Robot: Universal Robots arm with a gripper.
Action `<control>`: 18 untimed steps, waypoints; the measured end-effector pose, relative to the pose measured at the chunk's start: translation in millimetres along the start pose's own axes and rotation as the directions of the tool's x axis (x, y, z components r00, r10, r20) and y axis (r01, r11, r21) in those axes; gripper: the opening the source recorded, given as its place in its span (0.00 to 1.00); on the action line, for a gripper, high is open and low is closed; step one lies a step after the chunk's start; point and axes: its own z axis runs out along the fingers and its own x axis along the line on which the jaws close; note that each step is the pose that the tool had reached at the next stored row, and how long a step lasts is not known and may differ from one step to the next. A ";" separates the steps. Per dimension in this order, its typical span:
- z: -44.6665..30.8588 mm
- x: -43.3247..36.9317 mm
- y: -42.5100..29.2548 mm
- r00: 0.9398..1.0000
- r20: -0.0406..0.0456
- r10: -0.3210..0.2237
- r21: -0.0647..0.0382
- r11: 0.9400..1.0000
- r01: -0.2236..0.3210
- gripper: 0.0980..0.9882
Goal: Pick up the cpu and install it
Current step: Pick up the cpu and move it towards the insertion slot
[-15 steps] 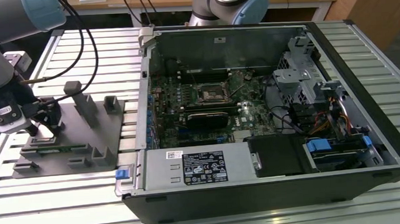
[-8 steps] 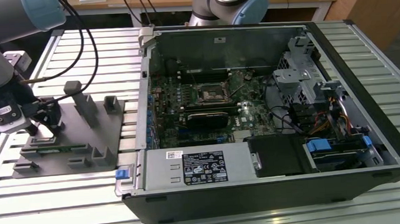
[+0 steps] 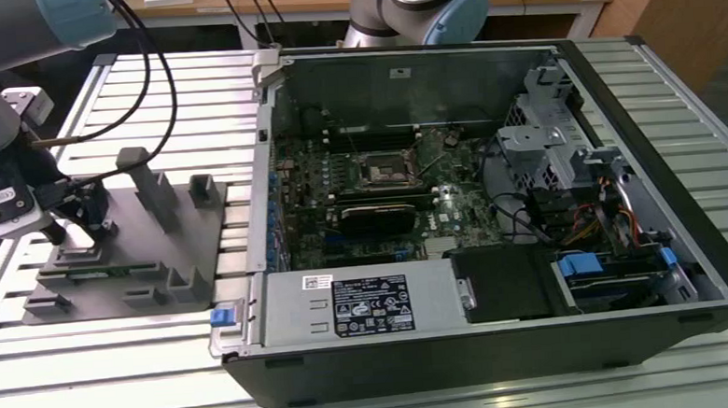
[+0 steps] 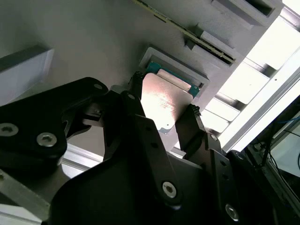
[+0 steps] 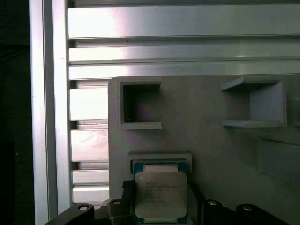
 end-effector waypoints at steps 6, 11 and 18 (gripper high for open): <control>-4.8 0.0 0.1 1.000 0.000 0.000 0.000 1.000 0.000 0.49; -9.1 -0.1 0.1 1.000 0.000 0.000 0.000 1.000 0.000 0.49; -13.2 -0.2 0.1 1.000 0.001 0.000 -0.002 1.000 0.000 0.49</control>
